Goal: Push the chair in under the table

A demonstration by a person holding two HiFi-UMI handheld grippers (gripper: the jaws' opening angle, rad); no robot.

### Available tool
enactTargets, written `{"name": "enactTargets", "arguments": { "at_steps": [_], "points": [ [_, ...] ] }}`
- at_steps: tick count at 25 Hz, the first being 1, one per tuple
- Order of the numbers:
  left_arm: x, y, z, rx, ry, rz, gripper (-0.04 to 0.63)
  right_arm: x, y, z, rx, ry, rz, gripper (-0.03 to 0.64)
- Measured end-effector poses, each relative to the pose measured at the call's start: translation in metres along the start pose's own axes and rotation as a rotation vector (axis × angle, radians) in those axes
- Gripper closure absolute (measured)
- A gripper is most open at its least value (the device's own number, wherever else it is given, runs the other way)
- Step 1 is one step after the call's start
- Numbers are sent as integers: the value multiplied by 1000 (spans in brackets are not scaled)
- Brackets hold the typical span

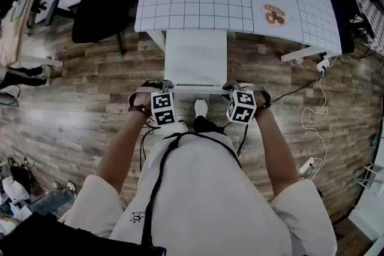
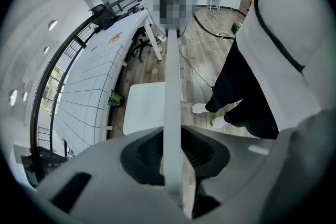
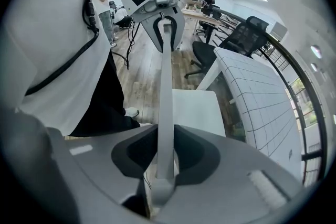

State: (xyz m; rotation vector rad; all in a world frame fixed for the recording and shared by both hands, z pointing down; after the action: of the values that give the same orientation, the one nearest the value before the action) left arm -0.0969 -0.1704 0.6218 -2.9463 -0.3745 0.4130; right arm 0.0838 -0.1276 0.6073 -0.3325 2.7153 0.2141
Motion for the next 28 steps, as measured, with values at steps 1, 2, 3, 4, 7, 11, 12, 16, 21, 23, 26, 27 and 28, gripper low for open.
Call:
{"name": "enactTargets", "arguments": {
  "at_steps": [1, 2, 3, 4, 7, 11, 12, 16, 21, 23, 26, 27, 28],
  "points": [
    [0, 4, -1, 3, -1, 0, 497, 0, -4, 0, 1, -2, 2, 526],
    [0, 8, -1, 6, 0, 0, 497, -1, -8, 0, 1, -5, 4, 526],
    [0, 12, -2, 7, 1, 1, 495, -1, -12, 0, 1, -7, 6, 528],
    [1, 16, -3, 8, 2, 2, 495, -1, -16, 0, 1, -9, 7, 528],
    [1, 29, -4, 7, 6, 6, 494, -1, -30, -1, 6, -12, 12, 528],
    [0, 50, -7, 17, 10, 10, 490, -2, -50, -2, 8, -26, 17, 529],
    [0, 56, -8, 21, 10, 11, 489, -2, -56, -2, 7, -27, 20, 529],
    [-1, 80, -13, 28, 9, 14, 487, -3, -82, -5, 3, -27, 25, 529],
    [-2, 111, -16, 28, 4, 12, 489, -2, -114, -8, 3, -21, 24, 529],
    [-3, 121, -17, 28, 2, 10, 489, -1, -124, -10, 4, -20, 23, 529],
    [-6, 135, -20, 18, -1, 12, 489, 0, -138, -13, 8, -17, 19, 529],
    [-6, 139, -21, 14, -2, 14, 490, 0, -142, -13, 12, -16, 18, 529],
    [-7, 144, -21, 14, -3, 14, 490, 0, -146, -14, 14, -16, 18, 529]
  ]
}}
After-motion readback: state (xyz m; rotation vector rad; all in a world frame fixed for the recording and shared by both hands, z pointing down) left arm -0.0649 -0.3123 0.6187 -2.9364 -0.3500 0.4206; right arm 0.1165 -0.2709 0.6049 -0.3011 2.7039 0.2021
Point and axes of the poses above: the fingertips, and each gripper's own axes: z backward along the fingers, y to its left, x out of its top, the point moved 3 cm from there along z, backward along the fingers, and after that the axes turned 5 degrees about -y, right-handed, at the moved point
